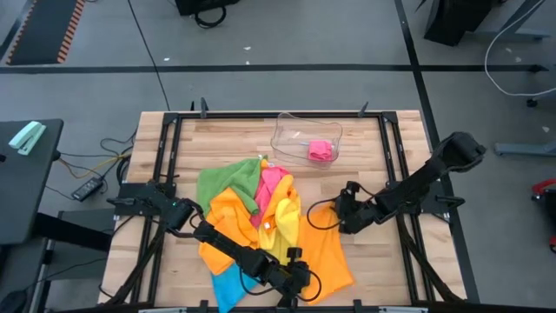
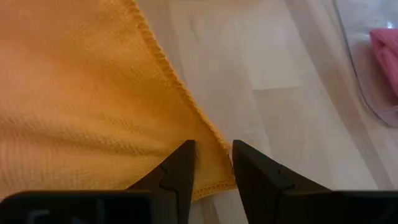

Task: Fold microfiber towels
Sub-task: Fold the right orange microfiber cloth

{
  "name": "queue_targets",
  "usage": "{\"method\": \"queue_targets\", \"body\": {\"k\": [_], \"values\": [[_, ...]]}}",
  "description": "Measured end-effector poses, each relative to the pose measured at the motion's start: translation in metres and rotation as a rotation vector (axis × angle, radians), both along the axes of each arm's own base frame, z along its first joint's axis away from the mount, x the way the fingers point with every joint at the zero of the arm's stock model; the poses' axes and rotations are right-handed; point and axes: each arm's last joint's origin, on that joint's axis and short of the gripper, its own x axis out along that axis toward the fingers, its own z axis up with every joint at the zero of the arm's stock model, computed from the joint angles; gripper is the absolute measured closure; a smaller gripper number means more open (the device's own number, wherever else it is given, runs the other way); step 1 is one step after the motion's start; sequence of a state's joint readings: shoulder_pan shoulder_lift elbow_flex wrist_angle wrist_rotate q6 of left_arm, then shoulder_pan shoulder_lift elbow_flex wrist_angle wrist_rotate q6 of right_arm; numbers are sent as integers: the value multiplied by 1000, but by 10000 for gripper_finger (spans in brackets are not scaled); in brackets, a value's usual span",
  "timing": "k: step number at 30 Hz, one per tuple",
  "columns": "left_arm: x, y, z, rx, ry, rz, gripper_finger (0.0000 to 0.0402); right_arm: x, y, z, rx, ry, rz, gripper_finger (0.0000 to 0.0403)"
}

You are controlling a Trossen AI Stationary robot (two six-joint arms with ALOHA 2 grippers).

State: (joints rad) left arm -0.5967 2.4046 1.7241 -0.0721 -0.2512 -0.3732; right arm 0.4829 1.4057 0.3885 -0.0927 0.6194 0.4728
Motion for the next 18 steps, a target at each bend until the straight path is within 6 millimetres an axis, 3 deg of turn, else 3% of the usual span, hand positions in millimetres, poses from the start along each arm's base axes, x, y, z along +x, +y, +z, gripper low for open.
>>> {"method": "queue_targets", "body": {"k": [9, 18], "values": [[-1, 1, 5, 20, -1, -12, 294, -10, 25, 35, 165, -125, 117, 295], [-2, 2, 12, 57, -24, -38, 294, -23, 87, 35, 305, -274, 410, 295]]}}
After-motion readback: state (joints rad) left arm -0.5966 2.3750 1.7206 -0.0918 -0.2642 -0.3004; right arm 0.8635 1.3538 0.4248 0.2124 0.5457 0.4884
